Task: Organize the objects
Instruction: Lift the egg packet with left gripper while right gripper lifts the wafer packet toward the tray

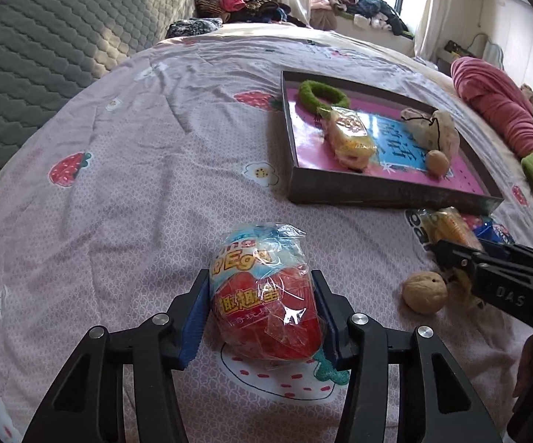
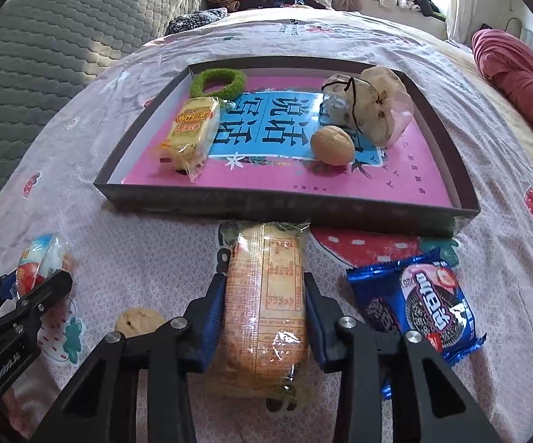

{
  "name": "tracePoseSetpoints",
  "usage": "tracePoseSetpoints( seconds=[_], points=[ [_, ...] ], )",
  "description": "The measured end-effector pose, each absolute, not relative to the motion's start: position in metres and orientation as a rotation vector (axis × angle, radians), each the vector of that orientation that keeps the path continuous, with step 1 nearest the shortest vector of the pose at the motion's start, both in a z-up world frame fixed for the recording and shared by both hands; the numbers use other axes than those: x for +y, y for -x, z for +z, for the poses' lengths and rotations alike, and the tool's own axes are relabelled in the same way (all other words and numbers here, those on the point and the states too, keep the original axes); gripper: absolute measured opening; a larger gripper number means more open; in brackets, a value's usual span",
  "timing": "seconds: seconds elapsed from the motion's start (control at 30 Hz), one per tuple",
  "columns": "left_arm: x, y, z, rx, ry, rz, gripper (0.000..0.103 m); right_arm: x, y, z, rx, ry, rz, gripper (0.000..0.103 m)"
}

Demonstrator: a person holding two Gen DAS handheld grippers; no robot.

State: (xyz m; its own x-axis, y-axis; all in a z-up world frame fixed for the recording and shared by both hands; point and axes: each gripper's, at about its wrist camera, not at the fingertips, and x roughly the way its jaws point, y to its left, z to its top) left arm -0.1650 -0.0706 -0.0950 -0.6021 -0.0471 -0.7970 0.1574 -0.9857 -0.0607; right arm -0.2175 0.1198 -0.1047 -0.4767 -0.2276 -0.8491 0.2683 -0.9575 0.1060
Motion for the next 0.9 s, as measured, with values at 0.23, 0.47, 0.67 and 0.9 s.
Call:
tracePoseSetpoints(
  seconds=[0.23,0.47,0.67,0.9],
  points=[
    [-0.063,0.162,-0.089,0.135,-1.312,-2.721,0.053,0.125,0.205,-0.093,0.056,-1.375,-2.466,0.039],
    [-0.051,0.153,-0.075,0.055,-1.246,-2.739,0.053,0.130,0.186,-0.075,0.038,-1.318,-2.476,0.039],
    [-0.040,0.145,-0.064,0.045,-1.220,-2.769,0.053,0.130,0.160,-0.068,0.025,-1.287,-2.488,0.039],
    [-0.023,0.122,-0.049,0.040,-1.166,-2.825,0.053,0.138,0.133,-0.053,0.015,-1.253,-2.520,0.039]
  ],
)
